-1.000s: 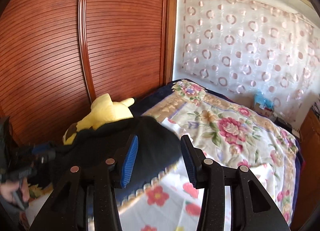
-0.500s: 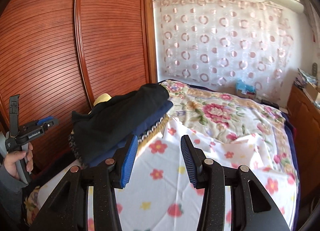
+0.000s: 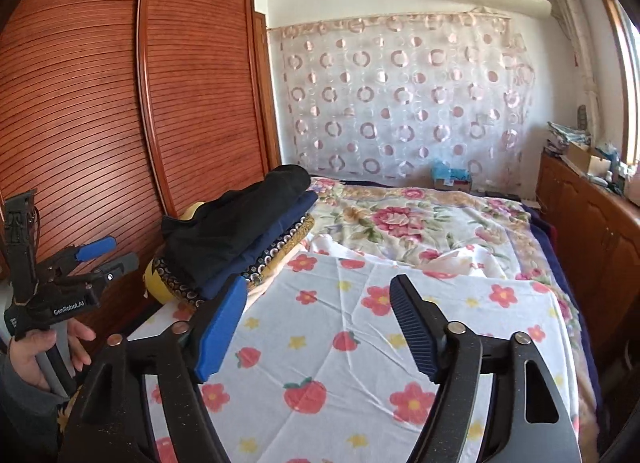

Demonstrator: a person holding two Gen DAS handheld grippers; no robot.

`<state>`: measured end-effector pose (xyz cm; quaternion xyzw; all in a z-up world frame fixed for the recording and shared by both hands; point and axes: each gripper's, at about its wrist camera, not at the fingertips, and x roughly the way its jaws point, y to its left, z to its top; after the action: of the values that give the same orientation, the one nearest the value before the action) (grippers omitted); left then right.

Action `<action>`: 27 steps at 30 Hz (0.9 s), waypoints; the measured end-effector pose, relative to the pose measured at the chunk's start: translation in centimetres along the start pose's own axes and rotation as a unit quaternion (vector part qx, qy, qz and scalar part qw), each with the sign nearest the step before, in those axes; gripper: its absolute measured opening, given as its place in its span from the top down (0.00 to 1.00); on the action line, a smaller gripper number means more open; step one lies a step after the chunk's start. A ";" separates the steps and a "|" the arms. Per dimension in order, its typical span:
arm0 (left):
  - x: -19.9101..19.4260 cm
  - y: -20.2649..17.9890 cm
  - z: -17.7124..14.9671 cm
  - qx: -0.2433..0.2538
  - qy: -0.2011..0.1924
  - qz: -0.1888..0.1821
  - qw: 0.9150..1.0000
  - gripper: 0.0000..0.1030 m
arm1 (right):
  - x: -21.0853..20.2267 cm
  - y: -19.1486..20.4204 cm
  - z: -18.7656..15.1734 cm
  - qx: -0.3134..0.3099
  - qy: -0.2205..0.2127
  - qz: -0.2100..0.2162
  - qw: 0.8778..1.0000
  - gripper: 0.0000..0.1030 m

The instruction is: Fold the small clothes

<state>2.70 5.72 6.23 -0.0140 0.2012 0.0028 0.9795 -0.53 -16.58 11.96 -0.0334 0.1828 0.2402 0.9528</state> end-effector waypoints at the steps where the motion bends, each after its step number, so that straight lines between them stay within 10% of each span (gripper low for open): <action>1: -0.1 -0.4 0.1 0.001 0.001 -0.005 1.000 0.20 | -0.7 0.1 -0.2 0.004 -0.005 -0.005 1.000 0.24; 27: -1.9 -6.8 0.9 0.026 -0.003 -0.017 0.999 0.20 | -6.0 3.6 -3.5 0.027 -0.033 -0.081 0.996 0.23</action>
<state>1.39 -1.05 7.96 0.0082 0.1976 -0.0195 0.9800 -8.31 -16.58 10.93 -0.0142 0.1547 0.1584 0.9751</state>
